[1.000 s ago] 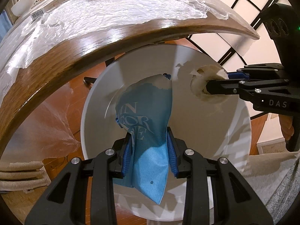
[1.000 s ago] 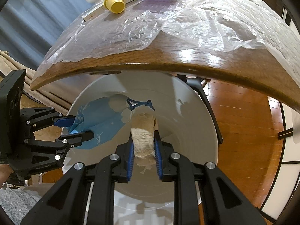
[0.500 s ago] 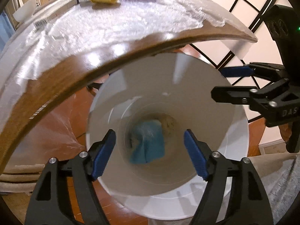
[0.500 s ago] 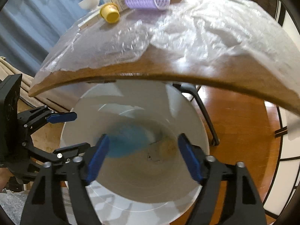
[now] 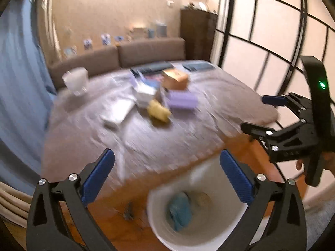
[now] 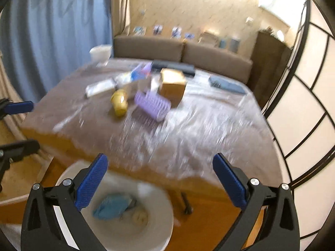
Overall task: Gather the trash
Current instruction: 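Move both open tools back over the table toward the remaining items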
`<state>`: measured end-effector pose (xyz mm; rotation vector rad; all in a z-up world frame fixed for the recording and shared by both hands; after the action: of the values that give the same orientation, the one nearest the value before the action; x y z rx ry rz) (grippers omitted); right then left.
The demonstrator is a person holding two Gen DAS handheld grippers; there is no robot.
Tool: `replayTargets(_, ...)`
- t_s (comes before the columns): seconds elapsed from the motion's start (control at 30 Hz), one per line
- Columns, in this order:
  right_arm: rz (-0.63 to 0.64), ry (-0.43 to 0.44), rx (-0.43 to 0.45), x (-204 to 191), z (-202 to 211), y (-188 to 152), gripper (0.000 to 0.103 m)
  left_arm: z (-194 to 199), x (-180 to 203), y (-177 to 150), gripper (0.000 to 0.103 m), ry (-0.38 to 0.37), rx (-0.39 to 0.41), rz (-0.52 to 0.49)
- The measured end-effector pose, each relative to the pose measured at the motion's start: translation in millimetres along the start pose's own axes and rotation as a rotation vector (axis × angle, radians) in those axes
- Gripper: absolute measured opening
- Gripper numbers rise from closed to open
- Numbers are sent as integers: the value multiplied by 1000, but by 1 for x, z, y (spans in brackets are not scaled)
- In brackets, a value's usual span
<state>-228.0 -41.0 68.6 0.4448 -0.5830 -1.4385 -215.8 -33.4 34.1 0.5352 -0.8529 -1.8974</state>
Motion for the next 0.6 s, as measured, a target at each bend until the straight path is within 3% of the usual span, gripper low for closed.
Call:
replayTargets(0.1, -8, 15, 43, -4, -13, 20, 99, -6, -9, 13, 101, 13, 20, -6)
replayTargets(0.2, 16, 78, -8, -7, -36, 35, 99, -19, -21, 23, 101, 37, 17, -23)
replayTargets(0.27, 91, 102, -23, -12, -49, 44, 99, -29, -24, 29, 101, 13, -7, -28)
replayTargets(0.37, 165, 55, -24, -11, -70, 56, 99, -55, -44, 33, 101, -55, -79, 63)
replayTargets(0.47, 201, 61, -53, -10, -92, 62, 99, -84, -65, 31, 101, -97, -152, 159)
replayTargets(0.6, 179, 110, -96, -2, -115, 64, 99, -112, -88, 33, 101, -62, -185, 180)
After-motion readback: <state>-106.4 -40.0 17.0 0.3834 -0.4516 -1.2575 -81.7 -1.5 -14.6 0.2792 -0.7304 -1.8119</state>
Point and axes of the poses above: each gripper's, at about its wrist camera, not at the fingertips, and z roughly against the way its jaws point, x to its right, y to its top, the point moved 6 cm from there along -z, roughly the way its jaws point, and after that the axes turned 1 degree about y, right-handed, at the moved point
